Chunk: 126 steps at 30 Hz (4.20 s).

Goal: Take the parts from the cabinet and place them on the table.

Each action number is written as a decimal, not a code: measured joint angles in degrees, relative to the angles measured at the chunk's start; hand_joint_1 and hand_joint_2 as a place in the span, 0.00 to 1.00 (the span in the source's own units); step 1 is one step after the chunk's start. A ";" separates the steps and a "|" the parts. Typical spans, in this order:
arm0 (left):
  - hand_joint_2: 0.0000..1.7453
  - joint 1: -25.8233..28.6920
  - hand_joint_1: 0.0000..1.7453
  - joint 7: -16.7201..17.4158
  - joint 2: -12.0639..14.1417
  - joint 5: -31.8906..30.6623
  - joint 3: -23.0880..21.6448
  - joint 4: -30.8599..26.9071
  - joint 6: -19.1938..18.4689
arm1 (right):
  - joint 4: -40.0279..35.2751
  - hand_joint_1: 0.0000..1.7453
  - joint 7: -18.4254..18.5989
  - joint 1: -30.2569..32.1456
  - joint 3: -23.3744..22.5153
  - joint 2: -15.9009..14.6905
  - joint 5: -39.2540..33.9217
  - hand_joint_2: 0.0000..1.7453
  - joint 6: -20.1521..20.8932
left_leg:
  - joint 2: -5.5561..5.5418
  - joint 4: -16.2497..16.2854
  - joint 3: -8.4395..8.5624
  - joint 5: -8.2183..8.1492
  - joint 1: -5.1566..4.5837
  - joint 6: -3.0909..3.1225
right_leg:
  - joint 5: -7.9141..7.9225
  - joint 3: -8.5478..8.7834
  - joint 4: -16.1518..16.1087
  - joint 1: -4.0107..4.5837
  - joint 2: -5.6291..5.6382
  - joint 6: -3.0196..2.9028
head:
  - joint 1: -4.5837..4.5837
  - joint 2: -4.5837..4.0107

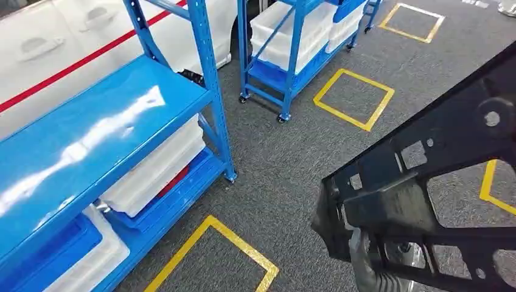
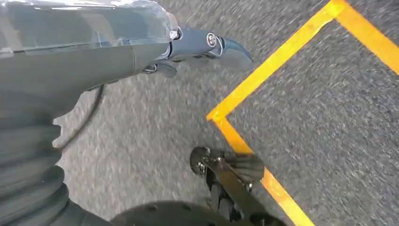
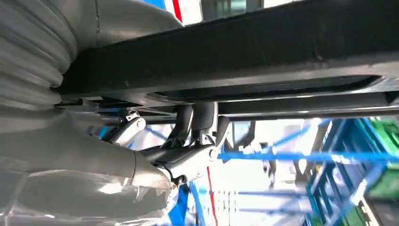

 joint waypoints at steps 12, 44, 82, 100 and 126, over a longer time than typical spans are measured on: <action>1.00 -0.52 0.00 0.35 0.81 -2.03 -1.14 -0.07 -0.72 | -0.87 1.00 -1.38 1.96 -2.14 2.21 0.77 1.00 0.33 | 8.84 -1.47 -0.85 0.72 -0.23 1.44 | -1.80 -1.04 5.01 0.10 -7.04 1.68 | 1.14 0.02; 1.00 -1.10 0.00 -0.26 3.54 -7.74 -5.42 1.07 0.39 | -0.39 1.00 -3.19 6.32 -4.35 8.24 4.26 1.00 1.79 | 4.39 -2.31 0.28 0.64 -0.29 1.93 | -5.24 -7.11 10.67 0.62 -4.78 1.04 | 2.16 0.00; 1.00 -1.26 0.00 3.28 -2.03 10.08 3.67 -5.73 1.20 | 4.92 1.00 2.73 -0.81 -5.44 3.95 4.63 1.00 6.14 | 9.70 -0.49 0.23 -1.26 0.11 -1.20 | -0.72 0.17 -0.29 0.00 -7.38 -0.31 | 2.64 0.00; 1.00 -0.79 0.00 2.23 -2.82 6.45 4.59 -7.93 0.68 | 6.17 1.00 3.82 -1.74 -2.95 1.46 6.29 1.00 1.60 | 3.74 -1.97 -0.87 1.16 0.02 1.82 | -5.50 -5.14 8.46 0.31 -5.20 1.64 | 3.30 0.00; 1.00 -0.21 0.00 -4.48 -0.96 -6.84 -0.96 -7.10 5.11 | 0.50 1.00 7.28 6.62 -3.17 1.88 23.16 1.00 0.15 | 0.44 -0.32 -0.72 -0.70 -0.25 0.30 | 0.30 -1.20 0.17 -0.05 2.54 0.58 | 3.45 0.00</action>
